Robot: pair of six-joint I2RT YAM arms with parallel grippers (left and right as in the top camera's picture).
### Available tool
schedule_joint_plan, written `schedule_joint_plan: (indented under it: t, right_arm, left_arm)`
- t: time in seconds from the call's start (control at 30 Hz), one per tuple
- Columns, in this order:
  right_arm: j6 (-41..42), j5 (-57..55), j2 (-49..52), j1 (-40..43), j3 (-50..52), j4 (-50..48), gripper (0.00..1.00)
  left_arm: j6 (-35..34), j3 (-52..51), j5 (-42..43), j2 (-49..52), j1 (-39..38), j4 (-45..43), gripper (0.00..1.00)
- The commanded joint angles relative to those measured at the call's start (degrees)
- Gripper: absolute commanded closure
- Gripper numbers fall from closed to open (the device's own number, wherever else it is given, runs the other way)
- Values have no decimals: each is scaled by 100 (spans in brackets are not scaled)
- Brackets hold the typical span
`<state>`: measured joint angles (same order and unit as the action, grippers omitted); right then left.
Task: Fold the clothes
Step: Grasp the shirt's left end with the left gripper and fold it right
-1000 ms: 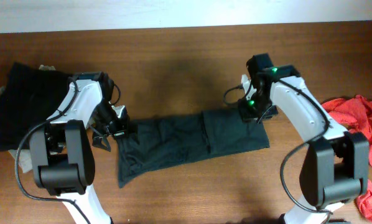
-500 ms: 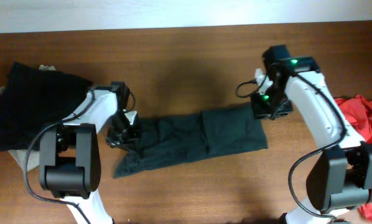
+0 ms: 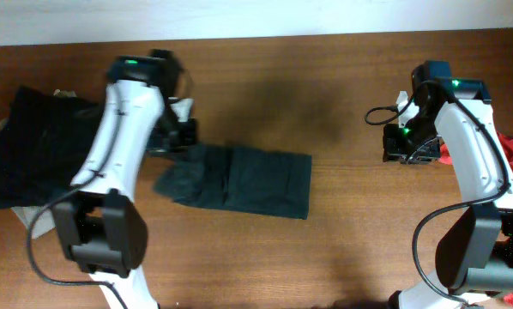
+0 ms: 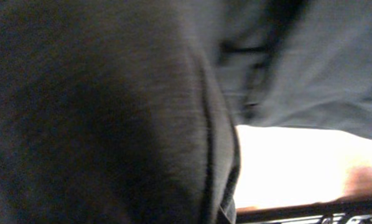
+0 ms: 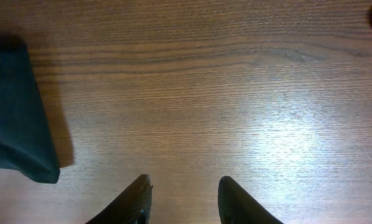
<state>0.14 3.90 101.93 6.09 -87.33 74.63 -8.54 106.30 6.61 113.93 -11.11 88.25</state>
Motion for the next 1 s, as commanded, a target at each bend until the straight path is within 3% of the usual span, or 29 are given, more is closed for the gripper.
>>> schedule_joint_plan:
  t: [0.0,0.13,0.37,0.4,0.47,0.5,0.57,0.63,0.7,0.77,0.87,0.97]
  right_arm:
    - [9,15,-144,-7,-120,44,61]
    - [7,37,-144,-7,-118,116,61]
    - [9,59,-144,-7,-118,116,61]
    - [9,59,-144,-7,-120,120,61]
    - [7,59,-144,-7,-120,125,61]
    - [7,59,-144,-7,-120,125,61]
    - [7,59,-144,-7,-120,118,61]
    - [9,59,-144,-7,-120,101,61]
    - [7,59,-144,-7,-118,105,60]
    - [-76,284,-144,-7,-118,127,60]
    - [-1526,2468,-138,-129,-118,302,63]
    - [-1834,3018,-127,-732,-96,404,81]
  left_arm:
    - [-590,63,260,-111,-898,-439,100]
    - [-1056,61,39,22,-2041,-1193,99]
    - [-1119,61,131,330,-2750,-1440,99]
    - [-1119,61,131,337,-2822,-1504,96]
    - [-1119,61,131,339,-2894,-1554,81]
    - [-1119,61,136,339,-2929,-1582,57]
    - [-968,140,688,339,-2949,-1609,45]
    - [-426,577,1440,337,-2883,-1631,40]
    - [-70,1290,1419,337,-2754,-1523,38]
    - [-74,1847,741,337,-2509,-1215,38]
    - [-74,1871,-153,361,-2024,-914,33]
    - [-74,1528,-299,483,-1567,-1016,33]
